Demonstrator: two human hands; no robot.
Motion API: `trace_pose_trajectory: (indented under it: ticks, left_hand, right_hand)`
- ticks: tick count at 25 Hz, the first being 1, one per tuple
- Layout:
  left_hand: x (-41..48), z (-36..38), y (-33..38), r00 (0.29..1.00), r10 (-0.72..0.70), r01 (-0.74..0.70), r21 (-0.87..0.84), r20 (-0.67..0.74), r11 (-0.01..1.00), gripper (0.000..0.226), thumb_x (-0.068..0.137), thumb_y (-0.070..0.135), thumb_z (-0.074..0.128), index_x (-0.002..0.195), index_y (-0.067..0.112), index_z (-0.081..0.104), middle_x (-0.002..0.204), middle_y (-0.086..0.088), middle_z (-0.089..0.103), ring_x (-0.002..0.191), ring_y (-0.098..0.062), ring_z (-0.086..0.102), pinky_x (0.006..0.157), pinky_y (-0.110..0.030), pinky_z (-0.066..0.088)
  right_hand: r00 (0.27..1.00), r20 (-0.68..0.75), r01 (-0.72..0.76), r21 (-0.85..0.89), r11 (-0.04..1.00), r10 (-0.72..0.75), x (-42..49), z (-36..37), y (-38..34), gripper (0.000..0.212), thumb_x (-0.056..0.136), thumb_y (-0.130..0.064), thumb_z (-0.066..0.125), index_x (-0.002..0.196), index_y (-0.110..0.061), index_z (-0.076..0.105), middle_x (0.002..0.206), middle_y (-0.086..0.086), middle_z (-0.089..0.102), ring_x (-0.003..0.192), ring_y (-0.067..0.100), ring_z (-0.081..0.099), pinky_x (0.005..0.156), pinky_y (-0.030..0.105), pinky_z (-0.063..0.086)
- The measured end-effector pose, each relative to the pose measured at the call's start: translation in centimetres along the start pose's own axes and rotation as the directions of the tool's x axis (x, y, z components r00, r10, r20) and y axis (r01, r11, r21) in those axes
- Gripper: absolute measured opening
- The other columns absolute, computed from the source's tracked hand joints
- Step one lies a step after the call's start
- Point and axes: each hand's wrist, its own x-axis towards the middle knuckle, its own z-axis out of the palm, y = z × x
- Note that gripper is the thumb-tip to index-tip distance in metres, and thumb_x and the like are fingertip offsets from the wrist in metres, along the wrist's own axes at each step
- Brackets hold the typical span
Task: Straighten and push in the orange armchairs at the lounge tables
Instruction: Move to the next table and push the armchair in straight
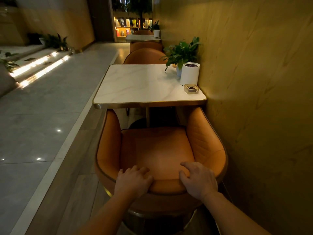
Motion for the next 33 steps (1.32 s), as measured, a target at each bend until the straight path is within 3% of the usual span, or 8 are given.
trace_pose_trajectory:
  ticks: [4, 7, 14, 20, 23, 29, 33]
  left_hand:
    - [-0.3, -0.3, 0.3, 0.999, 0.033, -0.034, 0.031, 0.026, 0.999, 0.055, 0.092, 0.059, 0.010, 0.134, 0.041, 0.040, 0.156, 0.009, 0.033, 0.134, -0.027, 0.037, 0.107, -0.060, 0.027]
    - [0.1, -0.2, 0.3, 1.000, 0.015, -0.015, 0.001, 0.002, 1.000, 0.077, 0.078, 0.068, -0.003, 0.136, 0.041, 0.040, 0.153, 0.010, 0.037, 0.132, -0.023, 0.040, 0.103, -0.058, 0.029]
    - [1.0, 0.3, 0.5, 1.000, 0.006, -0.005, 0.019, -0.028, 1.000, 0.087, 0.070, 0.069, -0.005, 0.136, 0.039, 0.044, 0.151, 0.011, 0.040, 0.132, -0.023, 0.040, 0.107, -0.061, 0.024]
    - [0.2, -0.5, 0.9, 0.999, -0.051, 0.051, -0.028, -0.014, 0.998, 0.057, 0.090, 0.061, 0.014, 0.133, 0.041, 0.046, 0.146, 0.011, 0.043, 0.128, -0.022, 0.042, 0.112, -0.060, 0.021]
    - [-0.4, -1.1, 1.2, 0.990, -0.122, 0.109, -0.156, -0.073, 0.982, 0.053, 0.094, 0.061, 0.024, 0.140, 0.041, 0.042, 0.142, 0.009, 0.047, 0.130, -0.018, 0.043, 0.117, -0.055, 0.018]
    - [-0.6, -1.3, 1.3, 0.966, -0.146, 0.082, -0.283, -0.211, 0.956, 0.067, 0.082, 0.064, 0.024, 0.145, 0.043, 0.036, 0.155, 0.013, 0.033, 0.147, -0.014, 0.020, 0.122, -0.049, 0.010]
    - [-0.5, -1.3, 0.9, 0.959, -0.148, 0.067, -0.314, -0.240, 0.947, 0.078, 0.075, 0.071, 0.017, 0.148, 0.046, 0.029, 0.162, 0.010, 0.021, 0.151, -0.016, 0.007, 0.123, -0.049, 0.012]
  right_hand:
    - [0.999, -0.026, 0.035, 0.025, 0.999, -0.035, 0.0, 0.3, 0.3, 0.047, 0.095, -0.057, 0.039, 0.135, -0.037, 0.052, 0.126, -0.013, 0.059, 0.115, 0.009, 0.053, 0.091, 0.031, 0.045]
    - [0.997, -0.036, 0.072, 0.015, 0.997, -0.072, 0.3, 0.3, 0.8, 0.047, 0.094, -0.057, 0.038, 0.135, -0.037, 0.052, 0.125, -0.015, 0.059, 0.115, 0.008, 0.053, 0.090, 0.030, 0.045]
    - [1.000, -0.022, 0.013, 0.004, 1.000, -0.012, 0.7, 0.1, 1.0, 0.049, 0.094, -0.062, 0.038, 0.137, -0.039, 0.049, 0.129, -0.014, 0.057, 0.117, 0.009, 0.052, 0.092, 0.031, 0.045]
    - [1.000, 0.011, -0.019, -0.010, 1.000, 0.019, 0.9, 0.1, 0.9, 0.053, 0.094, -0.065, 0.037, 0.138, -0.039, 0.049, 0.132, -0.013, 0.057, 0.119, 0.010, 0.052, 0.092, 0.031, 0.045]
    - [0.997, 0.075, -0.034, -0.022, 0.999, 0.036, 1.1, -0.1, 0.8, 0.057, 0.093, -0.068, 0.036, 0.141, -0.039, 0.046, 0.137, -0.013, 0.054, 0.124, 0.011, 0.050, 0.097, 0.034, 0.043]
    - [0.989, 0.148, -0.024, -0.062, 0.998, 0.033, 1.4, -0.4, 0.4, 0.061, 0.092, -0.072, 0.034, 0.145, -0.042, 0.038, 0.145, -0.015, 0.048, 0.130, 0.012, 0.045, 0.102, 0.037, 0.042]
    - [0.989, 0.145, -0.020, -0.077, 0.997, 0.031, 1.3, 0.0, 0.1, 0.064, 0.092, -0.072, 0.032, 0.148, -0.041, 0.035, 0.154, -0.015, 0.036, 0.141, 0.012, 0.033, 0.109, 0.041, 0.036]
